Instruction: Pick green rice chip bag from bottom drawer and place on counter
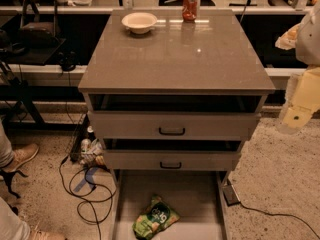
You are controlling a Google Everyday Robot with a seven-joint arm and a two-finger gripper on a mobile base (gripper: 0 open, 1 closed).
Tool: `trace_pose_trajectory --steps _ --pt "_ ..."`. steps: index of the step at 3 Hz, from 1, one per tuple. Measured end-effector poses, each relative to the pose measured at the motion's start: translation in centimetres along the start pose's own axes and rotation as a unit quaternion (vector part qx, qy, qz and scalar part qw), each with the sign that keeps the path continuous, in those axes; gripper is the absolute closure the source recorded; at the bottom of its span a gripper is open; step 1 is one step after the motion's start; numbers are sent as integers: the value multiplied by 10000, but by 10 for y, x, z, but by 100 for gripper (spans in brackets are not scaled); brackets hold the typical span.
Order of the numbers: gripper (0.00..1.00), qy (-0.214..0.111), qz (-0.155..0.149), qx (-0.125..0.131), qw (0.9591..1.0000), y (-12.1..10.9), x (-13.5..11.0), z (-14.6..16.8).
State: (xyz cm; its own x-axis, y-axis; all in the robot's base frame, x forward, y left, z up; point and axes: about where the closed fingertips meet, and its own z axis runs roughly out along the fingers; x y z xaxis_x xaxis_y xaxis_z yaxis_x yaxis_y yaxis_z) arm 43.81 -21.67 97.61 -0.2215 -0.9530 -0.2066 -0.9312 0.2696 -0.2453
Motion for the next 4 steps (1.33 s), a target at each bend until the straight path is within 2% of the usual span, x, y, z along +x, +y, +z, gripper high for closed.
trace_pose_trajectory --steps 1,2,3,4 --pt "0 0 0 0 10000 0 0 0" --pt "0 -170 -34 -271 9995 5 -4 44" --pt "0 -540 -93 -778 9955 22 -13 137" --pt "0 -878 -20 -1348 9870 57 -34 264"
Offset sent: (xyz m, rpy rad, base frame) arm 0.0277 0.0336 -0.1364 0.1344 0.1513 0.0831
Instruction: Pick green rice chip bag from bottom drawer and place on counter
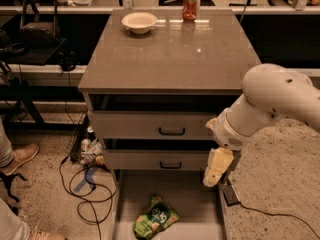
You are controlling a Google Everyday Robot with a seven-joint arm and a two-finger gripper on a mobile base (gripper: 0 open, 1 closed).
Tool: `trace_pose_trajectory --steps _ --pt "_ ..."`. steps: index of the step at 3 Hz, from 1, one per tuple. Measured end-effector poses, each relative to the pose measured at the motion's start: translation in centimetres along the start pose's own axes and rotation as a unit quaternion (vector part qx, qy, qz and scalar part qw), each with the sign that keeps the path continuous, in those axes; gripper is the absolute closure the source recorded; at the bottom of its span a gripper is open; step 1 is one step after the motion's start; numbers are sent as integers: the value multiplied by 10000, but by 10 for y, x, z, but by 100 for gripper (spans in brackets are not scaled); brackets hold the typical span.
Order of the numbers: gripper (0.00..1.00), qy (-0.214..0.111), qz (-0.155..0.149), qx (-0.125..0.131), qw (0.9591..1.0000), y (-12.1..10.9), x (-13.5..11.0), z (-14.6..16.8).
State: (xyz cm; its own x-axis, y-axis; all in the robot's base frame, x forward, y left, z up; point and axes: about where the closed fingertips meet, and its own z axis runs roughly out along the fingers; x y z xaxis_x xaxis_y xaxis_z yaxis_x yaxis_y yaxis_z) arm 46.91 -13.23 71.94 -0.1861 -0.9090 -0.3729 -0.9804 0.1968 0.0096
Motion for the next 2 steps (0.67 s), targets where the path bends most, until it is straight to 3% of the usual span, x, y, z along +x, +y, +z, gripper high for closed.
trace_pose_trajectory --steps 1,2 --pt "0 25 -31 28 10000 -2 1 12" --pt "0 156 -307 -134 9993 0 14 82"
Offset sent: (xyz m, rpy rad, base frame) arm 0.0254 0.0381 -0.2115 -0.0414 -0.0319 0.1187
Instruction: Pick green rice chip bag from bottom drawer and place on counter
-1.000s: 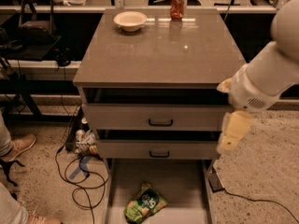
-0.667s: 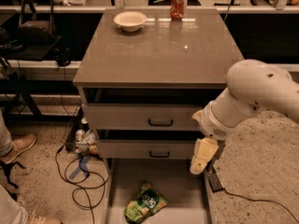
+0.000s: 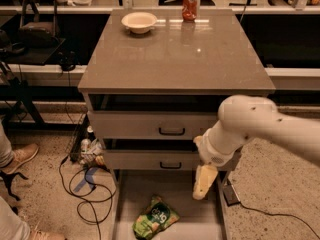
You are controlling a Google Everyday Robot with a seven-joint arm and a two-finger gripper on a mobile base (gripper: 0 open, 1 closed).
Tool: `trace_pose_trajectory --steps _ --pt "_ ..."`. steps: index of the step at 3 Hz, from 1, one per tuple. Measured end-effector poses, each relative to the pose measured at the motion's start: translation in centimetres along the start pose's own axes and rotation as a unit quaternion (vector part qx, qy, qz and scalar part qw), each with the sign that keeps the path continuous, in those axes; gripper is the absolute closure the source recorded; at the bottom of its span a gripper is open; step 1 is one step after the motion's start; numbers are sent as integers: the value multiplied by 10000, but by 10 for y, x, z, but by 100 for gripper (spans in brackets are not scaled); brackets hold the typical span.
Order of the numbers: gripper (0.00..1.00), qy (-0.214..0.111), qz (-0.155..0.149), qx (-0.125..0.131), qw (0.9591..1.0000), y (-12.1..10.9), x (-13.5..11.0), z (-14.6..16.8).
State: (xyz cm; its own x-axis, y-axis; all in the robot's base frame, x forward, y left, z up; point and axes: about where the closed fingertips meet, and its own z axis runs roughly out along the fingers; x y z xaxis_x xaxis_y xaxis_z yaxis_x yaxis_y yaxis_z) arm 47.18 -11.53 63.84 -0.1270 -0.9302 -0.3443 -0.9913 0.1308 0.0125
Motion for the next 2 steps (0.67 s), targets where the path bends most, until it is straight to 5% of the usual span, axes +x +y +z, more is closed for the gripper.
trace_pose_trajectory --steps 1,2 --pt "0 -159 -6 -82 9998 -12 17 112" --pt "0 -159 -6 -82 9998 -12 17 112"
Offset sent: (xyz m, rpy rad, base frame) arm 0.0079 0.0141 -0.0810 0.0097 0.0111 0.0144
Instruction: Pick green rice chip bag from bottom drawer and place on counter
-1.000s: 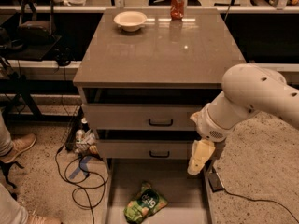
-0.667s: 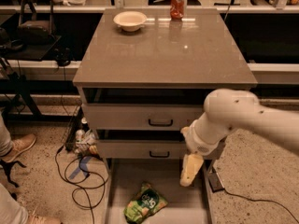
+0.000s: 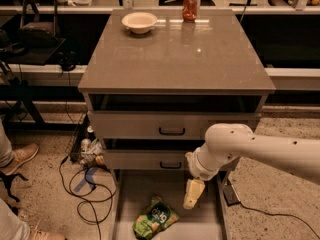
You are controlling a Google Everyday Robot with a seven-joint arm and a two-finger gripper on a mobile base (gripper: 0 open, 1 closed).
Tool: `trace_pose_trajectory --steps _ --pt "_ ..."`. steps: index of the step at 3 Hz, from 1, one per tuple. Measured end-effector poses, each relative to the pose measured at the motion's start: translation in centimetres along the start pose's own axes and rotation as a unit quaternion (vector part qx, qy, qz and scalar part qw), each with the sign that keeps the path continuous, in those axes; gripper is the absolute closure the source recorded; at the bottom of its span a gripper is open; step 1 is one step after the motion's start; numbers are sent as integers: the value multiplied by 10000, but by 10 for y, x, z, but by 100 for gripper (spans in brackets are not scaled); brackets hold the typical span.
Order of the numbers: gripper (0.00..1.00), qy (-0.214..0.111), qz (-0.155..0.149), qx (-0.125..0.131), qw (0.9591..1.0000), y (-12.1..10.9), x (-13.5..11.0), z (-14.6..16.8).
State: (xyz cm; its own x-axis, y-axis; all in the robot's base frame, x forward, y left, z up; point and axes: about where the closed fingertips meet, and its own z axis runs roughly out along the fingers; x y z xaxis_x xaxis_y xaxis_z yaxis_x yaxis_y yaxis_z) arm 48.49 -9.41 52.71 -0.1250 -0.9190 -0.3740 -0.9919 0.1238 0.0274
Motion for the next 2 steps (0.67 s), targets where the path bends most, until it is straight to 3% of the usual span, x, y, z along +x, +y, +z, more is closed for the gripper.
trace_pose_trajectory --steps 1,2 --pt "0 217 -158 5 9996 -2 0 38" --pt "0 167 -427 -248 9986 0 8 111"
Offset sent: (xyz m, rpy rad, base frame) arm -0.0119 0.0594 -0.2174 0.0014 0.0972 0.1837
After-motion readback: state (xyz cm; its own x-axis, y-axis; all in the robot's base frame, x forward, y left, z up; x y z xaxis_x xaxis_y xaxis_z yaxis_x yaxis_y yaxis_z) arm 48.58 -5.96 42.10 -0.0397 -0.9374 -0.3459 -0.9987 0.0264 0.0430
